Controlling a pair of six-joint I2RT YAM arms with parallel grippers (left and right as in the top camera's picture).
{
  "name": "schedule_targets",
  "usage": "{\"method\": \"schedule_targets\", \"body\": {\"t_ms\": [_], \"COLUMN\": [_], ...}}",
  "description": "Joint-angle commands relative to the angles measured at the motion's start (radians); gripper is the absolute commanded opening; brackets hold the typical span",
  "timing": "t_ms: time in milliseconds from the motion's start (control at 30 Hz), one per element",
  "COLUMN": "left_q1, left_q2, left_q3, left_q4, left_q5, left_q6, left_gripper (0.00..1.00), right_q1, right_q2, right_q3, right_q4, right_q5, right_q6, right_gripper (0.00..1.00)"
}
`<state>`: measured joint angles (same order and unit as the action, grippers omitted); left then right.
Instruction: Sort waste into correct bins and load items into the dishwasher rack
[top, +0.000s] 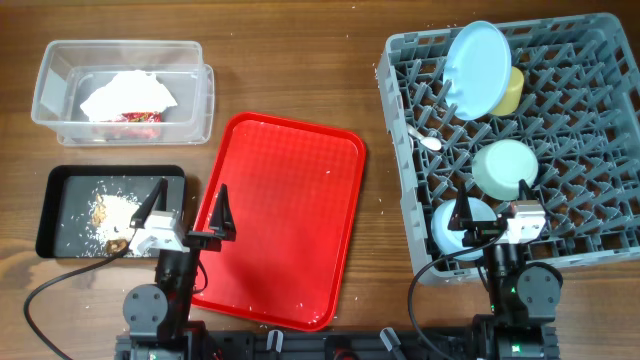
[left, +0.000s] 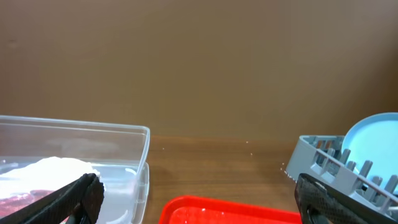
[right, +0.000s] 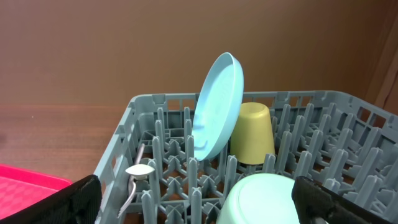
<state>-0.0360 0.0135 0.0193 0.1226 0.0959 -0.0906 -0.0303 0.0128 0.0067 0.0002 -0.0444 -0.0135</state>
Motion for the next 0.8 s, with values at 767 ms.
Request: {"method": "schedule_targets", "body": {"t_ms": [767], "left_q1": [0.055], "left_q2": [-0.011], "left_q3": [-0.014], "left_q4": [-0.191], "left_q5": [0.012], "left_q6": [0.001], "left_gripper": [1.0], "right_q1": [-0.007], "right_q2": [-0.009], "right_q3": [-0.002], "right_q4": [0.002], "right_q5": [0.005], "right_q6": [-0.013], "right_gripper": [1.0]}}
